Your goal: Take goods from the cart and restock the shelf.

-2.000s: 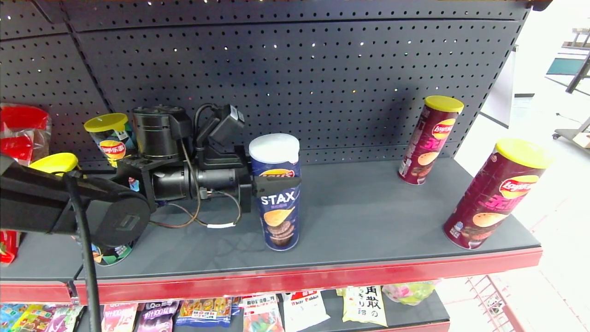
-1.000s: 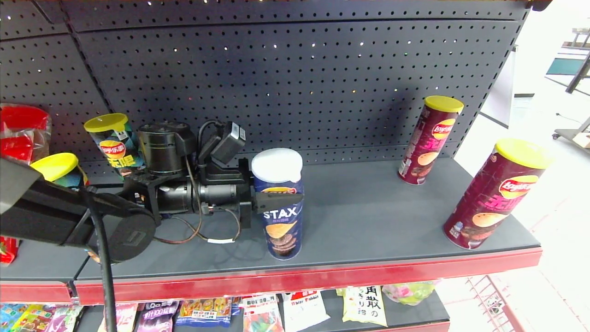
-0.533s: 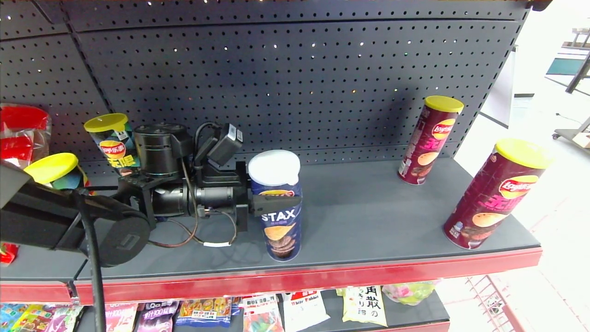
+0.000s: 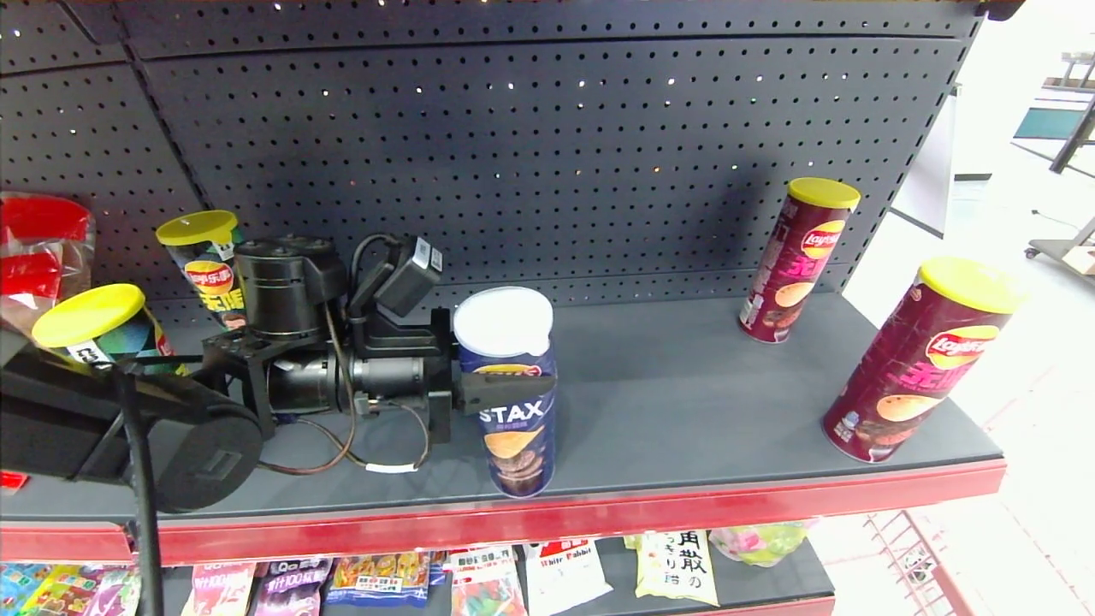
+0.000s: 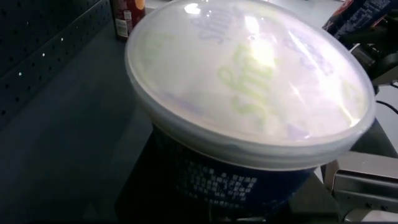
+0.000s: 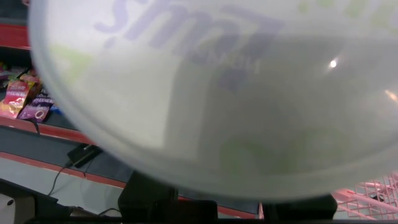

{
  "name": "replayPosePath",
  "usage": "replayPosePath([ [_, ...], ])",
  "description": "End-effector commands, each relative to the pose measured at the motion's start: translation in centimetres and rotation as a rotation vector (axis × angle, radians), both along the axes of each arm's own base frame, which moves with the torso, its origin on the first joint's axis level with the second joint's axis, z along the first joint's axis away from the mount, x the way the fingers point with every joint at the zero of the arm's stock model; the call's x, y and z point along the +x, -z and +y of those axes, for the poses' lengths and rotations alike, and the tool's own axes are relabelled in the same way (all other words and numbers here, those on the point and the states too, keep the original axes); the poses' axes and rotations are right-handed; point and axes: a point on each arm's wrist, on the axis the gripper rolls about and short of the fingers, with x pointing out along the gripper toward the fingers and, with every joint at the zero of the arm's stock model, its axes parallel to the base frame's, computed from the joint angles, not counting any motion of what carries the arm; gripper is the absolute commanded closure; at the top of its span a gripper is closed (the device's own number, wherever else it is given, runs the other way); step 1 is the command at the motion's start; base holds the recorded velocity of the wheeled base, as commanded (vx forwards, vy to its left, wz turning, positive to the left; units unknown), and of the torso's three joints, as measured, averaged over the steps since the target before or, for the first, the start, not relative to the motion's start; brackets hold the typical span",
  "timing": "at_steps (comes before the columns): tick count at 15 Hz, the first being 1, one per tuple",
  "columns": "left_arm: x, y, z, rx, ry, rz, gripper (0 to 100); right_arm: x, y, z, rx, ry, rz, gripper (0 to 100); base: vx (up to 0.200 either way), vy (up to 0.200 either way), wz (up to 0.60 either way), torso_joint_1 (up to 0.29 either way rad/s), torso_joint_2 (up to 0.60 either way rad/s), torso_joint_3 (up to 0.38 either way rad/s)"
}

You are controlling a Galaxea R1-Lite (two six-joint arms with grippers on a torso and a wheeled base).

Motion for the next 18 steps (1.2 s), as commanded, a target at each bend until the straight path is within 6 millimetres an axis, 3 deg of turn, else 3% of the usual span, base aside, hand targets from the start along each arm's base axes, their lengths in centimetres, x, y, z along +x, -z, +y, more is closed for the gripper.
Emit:
replayPosePath([
  [1,-0.1,-0.1,0.0,0.000,0.000,0.000,100,0.0,0.0,0.0,-0.001,0.001,0.001,100,0.000,0.000,0.00,0.000,0.00,0.000],
  [3,-0.2,0.1,0.1,0.002,0.000,0.004,100,0.0,0.0,0.0,-0.001,-0.002,0.001,100,0.000,0.000,0.00,0.000,0.00,0.000],
  [4,-0.2,0.2,0.1,0.004,0.002,0.007,0,0.0,0.0,0.0,-0.001,-0.002,0.001,100,0.000,0.000,0.00,0.000,0.00,0.000],
  [11,-1.1,0.6,0.8,0.016,-0.014,0.030,0,0.0,0.0,0.0,-0.002,0.001,0.001,100,0.000,0.000,0.00,0.000,0.00,0.000],
  [18,-4.7,-0.7,6.7,0.004,-0.171,0.026,0,0.0,0.0,0.0,-0.002,-0.002,0.001,100,0.000,0.000,0.00,0.000,0.00,0.000],
])
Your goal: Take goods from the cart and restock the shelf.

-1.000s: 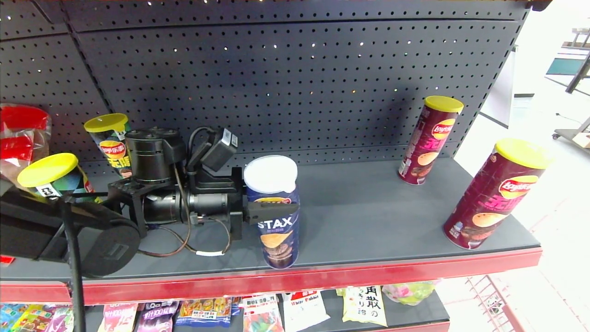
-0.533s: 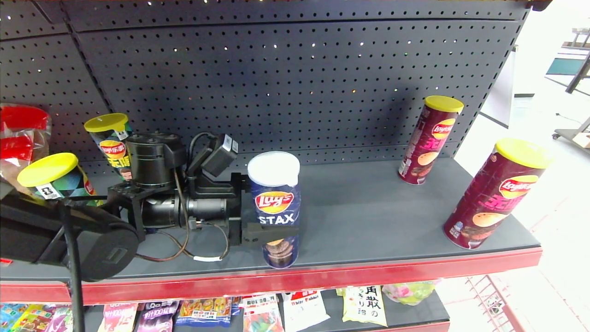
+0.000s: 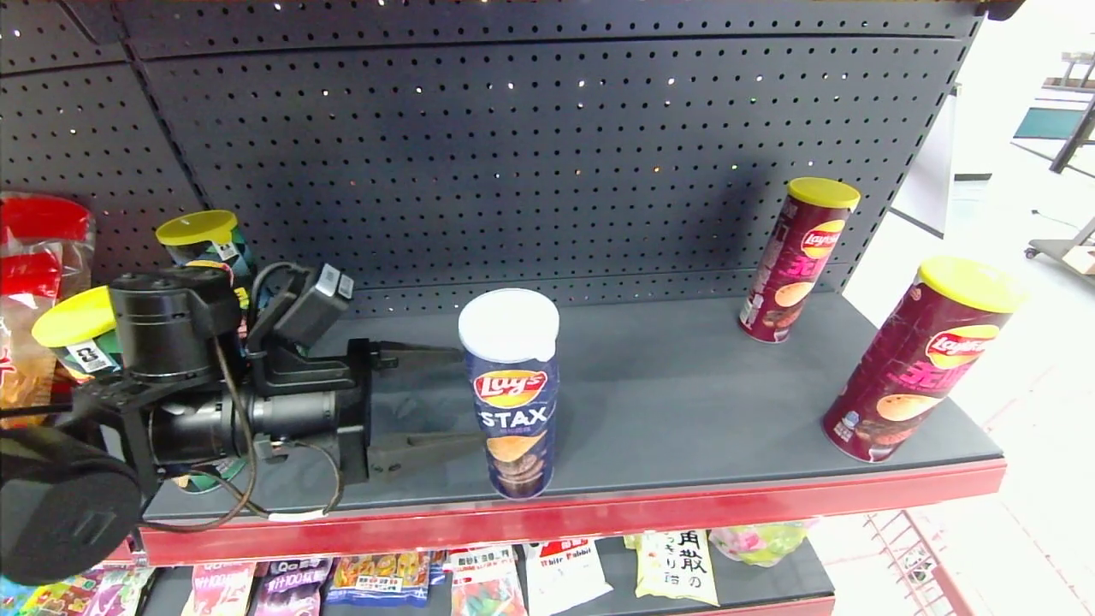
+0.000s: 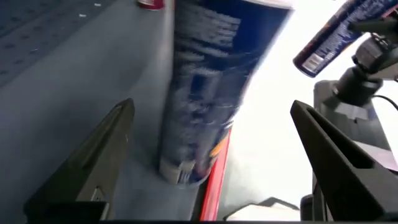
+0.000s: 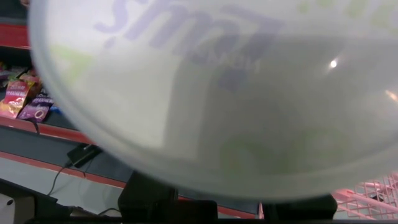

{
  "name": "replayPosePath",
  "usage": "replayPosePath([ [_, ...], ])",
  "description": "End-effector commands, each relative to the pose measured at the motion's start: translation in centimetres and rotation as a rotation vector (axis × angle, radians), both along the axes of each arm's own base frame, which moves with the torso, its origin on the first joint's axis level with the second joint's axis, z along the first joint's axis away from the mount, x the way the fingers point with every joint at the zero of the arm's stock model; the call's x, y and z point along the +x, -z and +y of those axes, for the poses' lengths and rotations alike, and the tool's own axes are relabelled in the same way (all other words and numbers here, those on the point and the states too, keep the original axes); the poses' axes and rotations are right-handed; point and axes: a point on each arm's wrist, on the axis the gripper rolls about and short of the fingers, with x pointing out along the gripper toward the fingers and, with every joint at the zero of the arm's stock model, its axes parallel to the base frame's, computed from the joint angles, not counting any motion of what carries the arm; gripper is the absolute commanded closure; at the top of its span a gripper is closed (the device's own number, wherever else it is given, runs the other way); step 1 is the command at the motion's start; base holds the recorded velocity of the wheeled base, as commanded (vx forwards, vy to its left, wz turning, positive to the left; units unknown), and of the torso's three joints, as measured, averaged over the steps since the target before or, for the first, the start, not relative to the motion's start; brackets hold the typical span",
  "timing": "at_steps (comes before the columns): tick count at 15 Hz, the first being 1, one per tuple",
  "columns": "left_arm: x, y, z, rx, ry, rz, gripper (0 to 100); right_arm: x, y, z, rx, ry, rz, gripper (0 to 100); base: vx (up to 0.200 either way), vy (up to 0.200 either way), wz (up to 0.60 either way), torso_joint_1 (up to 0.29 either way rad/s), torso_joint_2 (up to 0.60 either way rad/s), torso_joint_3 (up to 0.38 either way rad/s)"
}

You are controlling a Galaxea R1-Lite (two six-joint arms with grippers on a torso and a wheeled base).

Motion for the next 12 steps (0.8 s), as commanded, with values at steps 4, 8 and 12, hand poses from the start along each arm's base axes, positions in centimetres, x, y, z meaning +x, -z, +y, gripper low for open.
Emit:
replayPosePath([
  [4,-3.7,-1.3,2.3,0.002,-0.134,-0.055,0,0.0,0.0,0.0,-0.001,0.001,0.001,100,0.000,0.000,0.00,0.000,0.00,0.000],
  [8,-5.9,-1.9,2.9,-0.029,-0.147,-0.038,0,0.0,0.0,0.0,-0.001,-0.004,0.001,100,0.000,0.000,0.00,0.000,0.00,0.000],
  [12,-6.5,-2.4,3.5,0.003,-0.415,-0.097,0,0.0,0.0,0.0,-0.001,-0.004,0.001,100,0.000,0.000,0.00,0.000,0.00,0.000],
])
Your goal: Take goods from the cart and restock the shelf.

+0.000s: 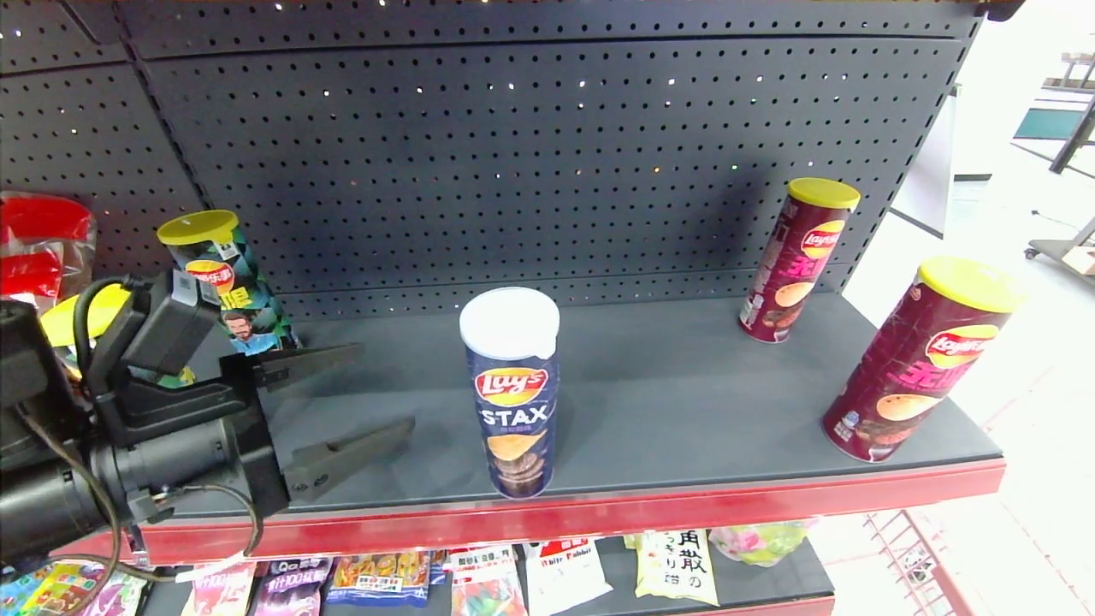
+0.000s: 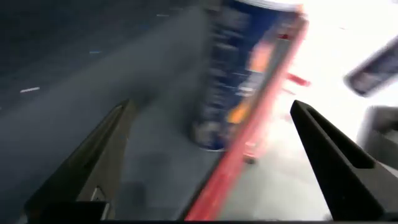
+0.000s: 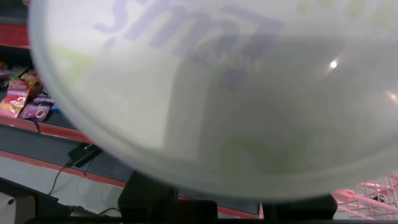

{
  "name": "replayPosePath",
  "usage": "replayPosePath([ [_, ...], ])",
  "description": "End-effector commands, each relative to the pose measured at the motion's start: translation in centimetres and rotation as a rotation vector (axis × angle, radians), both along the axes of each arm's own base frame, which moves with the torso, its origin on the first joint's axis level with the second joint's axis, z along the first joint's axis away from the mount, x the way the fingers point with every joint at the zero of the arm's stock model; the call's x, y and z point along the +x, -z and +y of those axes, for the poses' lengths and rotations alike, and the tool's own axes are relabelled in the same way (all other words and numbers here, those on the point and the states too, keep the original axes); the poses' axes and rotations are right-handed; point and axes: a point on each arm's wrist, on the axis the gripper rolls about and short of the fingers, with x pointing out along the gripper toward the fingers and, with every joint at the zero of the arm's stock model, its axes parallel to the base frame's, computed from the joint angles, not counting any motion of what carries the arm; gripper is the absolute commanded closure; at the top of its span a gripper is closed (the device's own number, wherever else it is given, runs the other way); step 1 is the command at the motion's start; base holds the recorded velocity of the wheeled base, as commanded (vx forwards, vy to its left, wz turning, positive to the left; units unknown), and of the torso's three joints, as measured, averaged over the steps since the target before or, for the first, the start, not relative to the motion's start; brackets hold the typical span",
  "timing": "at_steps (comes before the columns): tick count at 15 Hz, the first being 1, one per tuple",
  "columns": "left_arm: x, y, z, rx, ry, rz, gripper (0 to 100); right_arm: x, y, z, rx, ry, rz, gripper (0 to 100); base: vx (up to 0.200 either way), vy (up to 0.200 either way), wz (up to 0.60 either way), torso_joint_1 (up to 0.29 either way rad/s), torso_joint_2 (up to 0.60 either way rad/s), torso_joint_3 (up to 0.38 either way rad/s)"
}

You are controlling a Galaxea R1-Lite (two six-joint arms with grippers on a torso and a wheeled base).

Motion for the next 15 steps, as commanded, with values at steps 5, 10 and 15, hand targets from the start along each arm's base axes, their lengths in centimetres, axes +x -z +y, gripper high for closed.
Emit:
replayPosePath([
  [5,-1.2,-1.8,0.8,0.103,-0.486,-0.155,0,0.0,0.0,0.0,0.001,-0.008,0.002,100,0.000,0.000,0.00,0.000,0.00,0.000],
  [10,-6.4,-2.6,2.3,0.111,-0.474,-0.093,0,0.0,0.0,0.0,-0.001,-0.012,0.006,100,0.000,0.000,0.00,0.000,0.00,0.000],
  [15,-20.8,-0.1,6.8,0.181,-0.428,0.044,0,2.5,-8.5,0.9,-0.007,-0.150,0.039,100,0.000,0.000,0.00,0.000,0.00,0.000],
])
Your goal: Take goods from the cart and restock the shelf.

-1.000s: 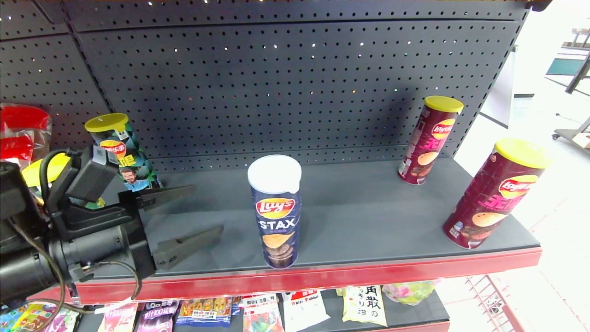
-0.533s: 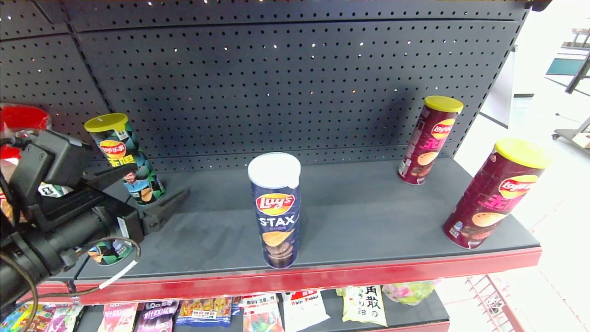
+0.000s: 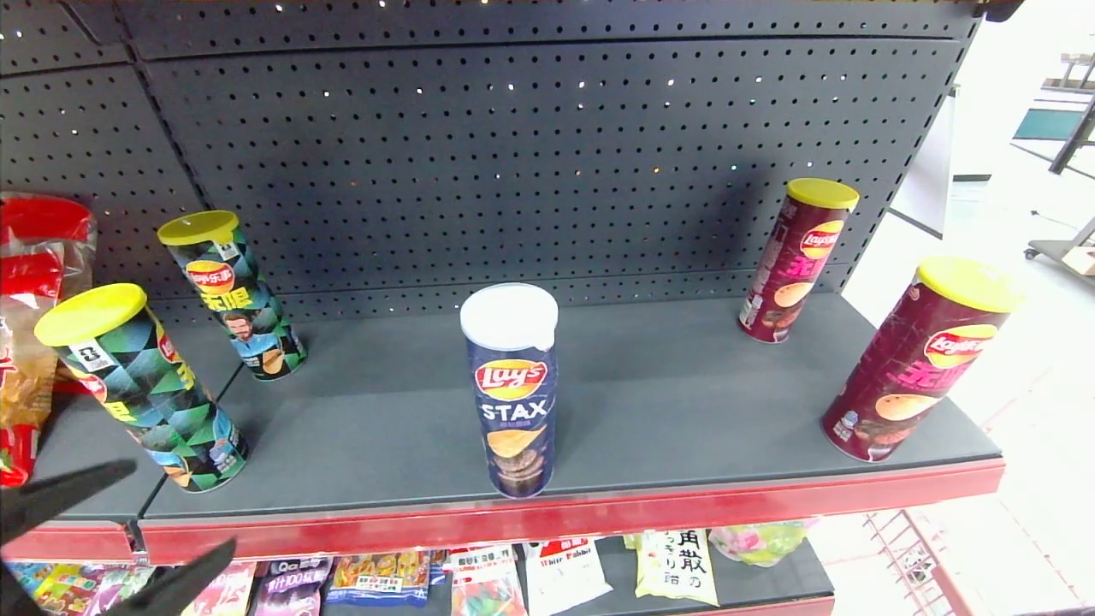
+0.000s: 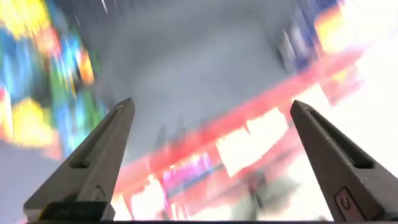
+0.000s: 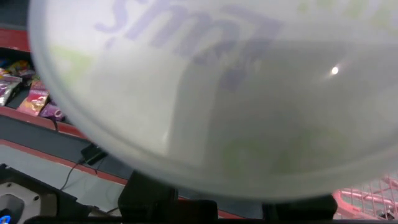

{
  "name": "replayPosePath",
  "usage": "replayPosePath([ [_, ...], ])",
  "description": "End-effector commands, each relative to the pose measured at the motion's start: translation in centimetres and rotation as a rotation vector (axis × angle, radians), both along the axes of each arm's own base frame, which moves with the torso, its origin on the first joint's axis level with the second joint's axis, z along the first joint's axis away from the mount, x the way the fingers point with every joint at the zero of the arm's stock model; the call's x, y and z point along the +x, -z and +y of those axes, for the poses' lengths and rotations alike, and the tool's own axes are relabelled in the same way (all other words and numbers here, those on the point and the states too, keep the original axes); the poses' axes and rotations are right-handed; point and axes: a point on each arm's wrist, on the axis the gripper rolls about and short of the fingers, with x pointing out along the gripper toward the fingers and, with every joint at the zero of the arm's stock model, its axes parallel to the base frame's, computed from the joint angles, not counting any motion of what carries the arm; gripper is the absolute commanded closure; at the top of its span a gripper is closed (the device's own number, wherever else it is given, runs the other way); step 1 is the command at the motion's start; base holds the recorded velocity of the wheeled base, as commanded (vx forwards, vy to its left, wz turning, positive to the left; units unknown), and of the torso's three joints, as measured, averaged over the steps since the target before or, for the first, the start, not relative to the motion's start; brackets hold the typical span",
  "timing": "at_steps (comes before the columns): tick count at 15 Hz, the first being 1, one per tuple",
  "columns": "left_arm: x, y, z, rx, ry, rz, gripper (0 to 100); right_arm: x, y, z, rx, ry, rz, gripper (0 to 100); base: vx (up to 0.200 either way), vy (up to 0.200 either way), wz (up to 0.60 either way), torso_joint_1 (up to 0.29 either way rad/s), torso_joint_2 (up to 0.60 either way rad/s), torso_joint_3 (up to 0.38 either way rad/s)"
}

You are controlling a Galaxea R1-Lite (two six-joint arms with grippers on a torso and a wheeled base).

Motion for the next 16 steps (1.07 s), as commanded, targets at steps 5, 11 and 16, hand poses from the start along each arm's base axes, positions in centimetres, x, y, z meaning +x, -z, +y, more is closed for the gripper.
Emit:
replayPosePath([
  [5,-10.9,3.2,3.7,-0.041,-0.031,-0.141,0,9.4,-12.4,4.9,-0.068,-0.288,0.149,100,0.000,0.000,0.00,0.000,0.00,0.000],
  [11,-11.4,4.9,3.9,-0.036,-0.061,-0.162,0,18.8,-14.6,12.1,-0.109,-0.371,0.218,100,0.000,0.000,0.00,0.000,0.00,0.000],
  [16,-11.3,5.0,3.9,-0.028,-0.065,-0.151,0,25.0,-13.7,14.8,-0.131,-0.326,0.284,100,0.000,0.000,0.00,0.000,0.00,0.000],
])
